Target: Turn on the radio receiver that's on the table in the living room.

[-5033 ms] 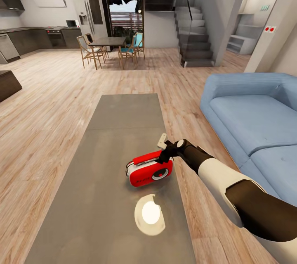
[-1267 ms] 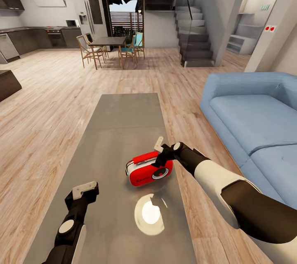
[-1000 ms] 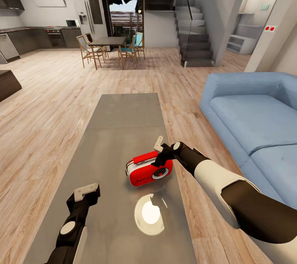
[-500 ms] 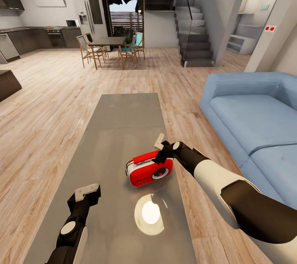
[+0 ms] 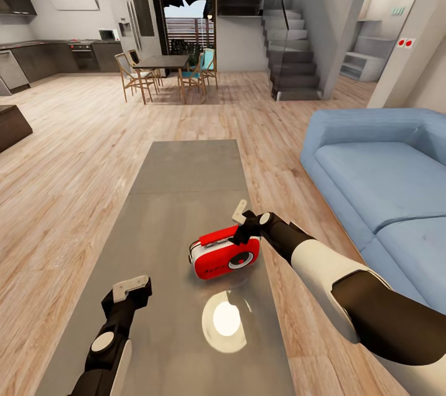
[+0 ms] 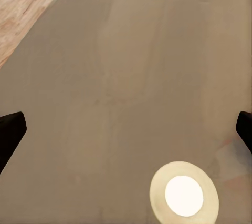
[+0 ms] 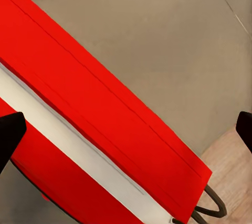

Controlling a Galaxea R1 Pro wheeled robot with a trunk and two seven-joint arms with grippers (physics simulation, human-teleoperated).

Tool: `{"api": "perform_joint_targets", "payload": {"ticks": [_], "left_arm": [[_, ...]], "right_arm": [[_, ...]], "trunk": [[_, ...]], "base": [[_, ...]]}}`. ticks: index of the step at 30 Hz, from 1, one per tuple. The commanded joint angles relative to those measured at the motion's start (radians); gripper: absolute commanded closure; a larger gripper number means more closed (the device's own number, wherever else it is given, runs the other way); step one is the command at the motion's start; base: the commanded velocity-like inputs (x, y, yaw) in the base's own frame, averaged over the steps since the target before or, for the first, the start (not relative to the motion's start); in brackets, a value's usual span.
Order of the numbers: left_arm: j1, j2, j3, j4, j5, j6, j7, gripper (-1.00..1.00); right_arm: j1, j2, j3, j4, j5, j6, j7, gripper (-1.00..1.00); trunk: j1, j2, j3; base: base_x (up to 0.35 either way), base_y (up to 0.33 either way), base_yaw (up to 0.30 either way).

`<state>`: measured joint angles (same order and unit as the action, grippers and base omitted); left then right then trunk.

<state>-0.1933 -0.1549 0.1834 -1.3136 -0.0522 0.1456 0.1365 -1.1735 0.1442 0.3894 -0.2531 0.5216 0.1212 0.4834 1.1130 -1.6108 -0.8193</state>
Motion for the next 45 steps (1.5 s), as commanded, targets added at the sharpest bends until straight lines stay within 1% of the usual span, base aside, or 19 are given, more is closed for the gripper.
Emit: {"api": "perform_joint_targets", "payload": {"ticks": [1, 34, 37, 40, 45], "left_arm": [[0.000, 0.000, 0.000, 0.000, 0.000, 0.000, 0.000, -1.00], [0.000, -0.001, -0.001, 0.002, 0.000, 0.004, -0.001, -1.00], [0.000, -0.001, -0.014, 0.001, 0.000, 0.004, -0.001, -1.00], [0.000, 0.001, -0.036, 0.000, 0.000, 0.004, -0.001, -1.00], [0.000, 0.000, -0.047, 0.000, 0.000, 0.005, -0.002, -1.00]], "right_arm": [[0.000, 0.000, -0.001, 0.000, 0.000, 0.000, 0.000, -1.00], [0.000, 0.000, -0.004, 0.000, 0.000, 0.000, 0.000, -1.00], [0.000, 0.000, -0.004, 0.000, 0.000, -0.003, 0.000, -1.00], [0.000, 0.000, -0.004, 0.000, 0.000, -0.016, 0.000, -1.00], [0.000, 0.000, -0.004, 0.000, 0.000, -0.026, 0.000, -1.00]], "trunk": [[0.000, 0.000, 0.000], [0.000, 0.000, 0.000], [0.000, 0.000, 0.000], [0.000, 0.000, 0.000], [0.000, 0.000, 0.000]], "base": [[0.000, 0.000, 0.000], [0.000, 0.000, 0.000], [0.000, 0.000, 0.000], [0.000, 0.000, 0.000], [0.000, 0.000, 0.000]]}}
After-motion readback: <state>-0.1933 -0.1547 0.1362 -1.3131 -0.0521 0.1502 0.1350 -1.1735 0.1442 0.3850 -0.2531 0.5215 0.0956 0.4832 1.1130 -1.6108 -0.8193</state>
